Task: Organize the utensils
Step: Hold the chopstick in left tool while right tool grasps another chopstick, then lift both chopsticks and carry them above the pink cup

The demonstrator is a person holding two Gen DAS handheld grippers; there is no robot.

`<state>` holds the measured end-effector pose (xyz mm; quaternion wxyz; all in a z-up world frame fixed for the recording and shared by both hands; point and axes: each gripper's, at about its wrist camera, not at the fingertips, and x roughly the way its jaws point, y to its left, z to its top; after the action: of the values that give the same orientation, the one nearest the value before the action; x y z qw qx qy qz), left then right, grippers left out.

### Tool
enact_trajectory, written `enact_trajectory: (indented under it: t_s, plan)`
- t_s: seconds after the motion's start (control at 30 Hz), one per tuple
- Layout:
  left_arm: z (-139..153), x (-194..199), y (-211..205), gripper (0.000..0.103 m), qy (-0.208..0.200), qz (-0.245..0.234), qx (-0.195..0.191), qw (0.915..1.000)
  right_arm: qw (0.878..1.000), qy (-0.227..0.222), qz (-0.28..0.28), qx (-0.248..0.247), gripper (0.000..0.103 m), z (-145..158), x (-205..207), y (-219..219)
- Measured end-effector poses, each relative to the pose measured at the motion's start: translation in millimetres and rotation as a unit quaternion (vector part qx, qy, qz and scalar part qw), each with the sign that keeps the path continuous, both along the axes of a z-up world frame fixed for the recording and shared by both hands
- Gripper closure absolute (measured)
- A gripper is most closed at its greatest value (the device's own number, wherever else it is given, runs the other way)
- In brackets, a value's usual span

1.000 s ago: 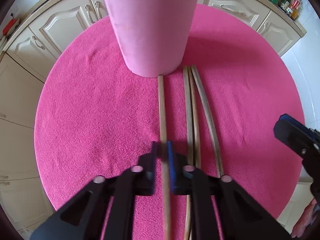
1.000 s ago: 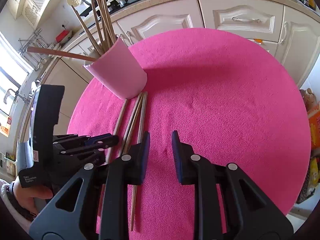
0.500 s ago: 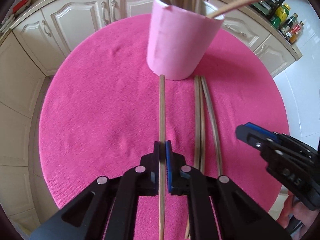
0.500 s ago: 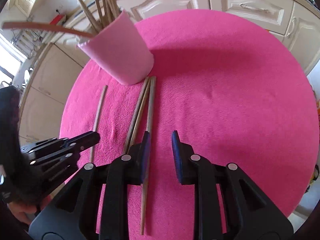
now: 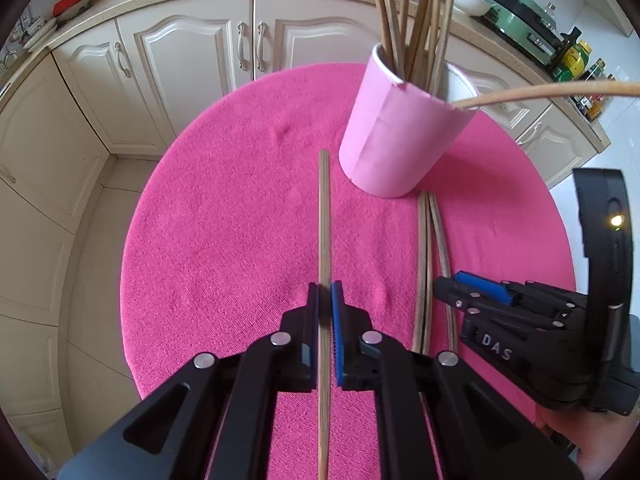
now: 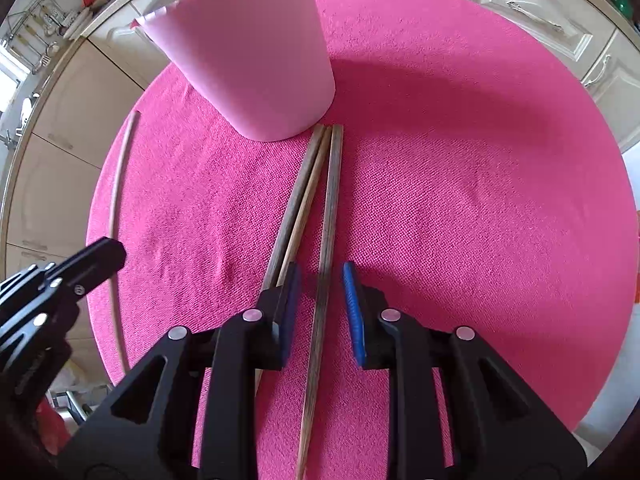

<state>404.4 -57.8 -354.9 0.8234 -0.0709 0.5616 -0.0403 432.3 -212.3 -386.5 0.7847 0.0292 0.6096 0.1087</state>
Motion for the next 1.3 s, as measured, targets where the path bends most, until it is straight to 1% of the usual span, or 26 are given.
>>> enact_trajectory:
  t_s: [0.03,0.1,0.2,0.33,0.47,0.67,0.7,0.8,0.9,1.0,1.07,1.13,1.17,1.3]
  plan:
    - [1,-2,1,0.097,-0.001,0.000,0.000,1.0000,1.000,0.000,0.003,-0.003,0.080,0,0,1]
    - [1,-1,0,0.097,-0.005,0.000,0.002,1.0000,1.000,-0.001,0.008,-0.009,0.090,0,1,2]
    - [4,-1,0,0.097,-0.012,0.000,0.002,0.9999,1.000,0.002,0.006,-0.004,0.095,-1,4,-1]
    - [9,-1,-1,0.097,-0.019,-0.001,0.001,0.9998,1.000,0.006,-0.003,0.018,0.096,1,7,-11]
    - [14,0,-2,0.097,-0.029,-0.003,-0.001,0.9996,0.999,-0.005,-0.023,0.047,0.096,7,7,-30]
    - [23,3,-4,0.097,-0.041,-0.003,-0.008,0.9991,0.993,-0.020,-0.062,0.100,0.096,19,1,-68]
    - [25,3,-4,0.097,-0.044,-0.003,-0.009,0.9990,0.992,-0.025,-0.065,0.108,0.096,21,-6,-79]
    - [33,5,-3,0.097,-0.056,-0.003,-0.016,0.9983,0.989,-0.035,-0.076,0.125,0.096,27,-9,-94]
    - [47,7,-1,0.097,-0.079,-0.001,-0.027,0.9965,0.985,-0.049,-0.081,0.142,0.096,34,-7,-105]
    - [66,11,4,0.097,-0.113,0.006,-0.042,0.9927,0.982,-0.067,-0.083,0.158,0.096,42,-10,-114]
    - [81,14,6,0.097,-0.141,0.011,-0.054,0.9885,0.980,-0.078,-0.081,0.164,0.096,48,-10,-119]
    - [98,17,8,0.097,-0.176,0.017,-0.064,0.9822,0.978,-0.092,-0.079,0.172,0.096,55,-9,-124]
    - [106,18,9,0.097,-0.196,0.020,-0.069,0.9780,0.977,-0.098,-0.080,0.174,0.096,57,-1,-110]
    - [131,29,4,0.097,-0.257,0.021,-0.076,0.9632,0.971,-0.120,-0.080,0.188,0.096,62,10,-112]
